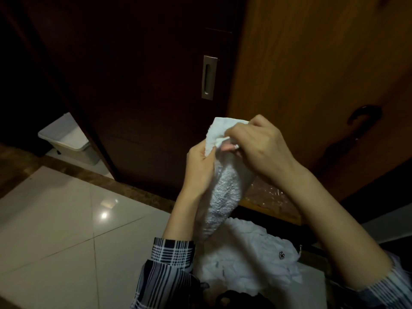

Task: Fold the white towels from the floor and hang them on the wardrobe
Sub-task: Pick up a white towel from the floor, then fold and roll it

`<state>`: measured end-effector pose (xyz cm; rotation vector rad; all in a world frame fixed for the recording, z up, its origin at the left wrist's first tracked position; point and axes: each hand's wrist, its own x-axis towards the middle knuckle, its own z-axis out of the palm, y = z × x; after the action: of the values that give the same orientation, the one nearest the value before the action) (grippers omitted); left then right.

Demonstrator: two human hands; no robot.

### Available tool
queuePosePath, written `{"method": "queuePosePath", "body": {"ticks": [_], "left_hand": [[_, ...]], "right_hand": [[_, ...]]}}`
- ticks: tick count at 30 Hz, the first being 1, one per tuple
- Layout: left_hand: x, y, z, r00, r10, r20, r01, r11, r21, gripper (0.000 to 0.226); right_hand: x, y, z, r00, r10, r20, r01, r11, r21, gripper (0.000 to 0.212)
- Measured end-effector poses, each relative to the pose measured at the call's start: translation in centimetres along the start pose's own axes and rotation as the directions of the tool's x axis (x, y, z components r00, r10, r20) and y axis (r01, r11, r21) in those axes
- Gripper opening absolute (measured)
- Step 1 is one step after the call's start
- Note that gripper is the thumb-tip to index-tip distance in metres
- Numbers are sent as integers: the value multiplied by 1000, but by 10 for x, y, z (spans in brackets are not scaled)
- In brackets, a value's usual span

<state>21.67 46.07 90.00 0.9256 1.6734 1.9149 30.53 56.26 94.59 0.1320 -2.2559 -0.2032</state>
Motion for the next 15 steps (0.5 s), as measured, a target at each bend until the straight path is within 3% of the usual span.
{"method": "queuePosePath", "body": {"ticks": [4,6,7,9,11,13,15], "left_hand": [[-4,9,-2,987,-98,124,116,982,-149,43],[-5,8,-6,974,-61,217,105,975,-198,60],[-5,7,-8,967,-39,252,88,979,-185,53],[-6,5,-11,960,-31,278,68,990,-126,17],[-6,2,-13,968,-31,248,59,992,-108,15],[-6,-3,-15,976,-3,220,35,989,-142,19],[-7,-2,-15,981,11,191,27,980,-198,18]], "right_hand": [[9,8,3,998,63,22,-62,997,-51,22],[6,8,7,996,85,24,-83,994,-69,33],[5,7,9,995,93,22,-92,993,-72,35],[4,4,11,993,120,9,-120,992,-42,37],[3,0,9,968,252,13,-252,967,42,40],[-2,-7,6,860,508,51,-507,838,201,48],[-11,-16,3,632,745,214,-745,509,430,50]]}}
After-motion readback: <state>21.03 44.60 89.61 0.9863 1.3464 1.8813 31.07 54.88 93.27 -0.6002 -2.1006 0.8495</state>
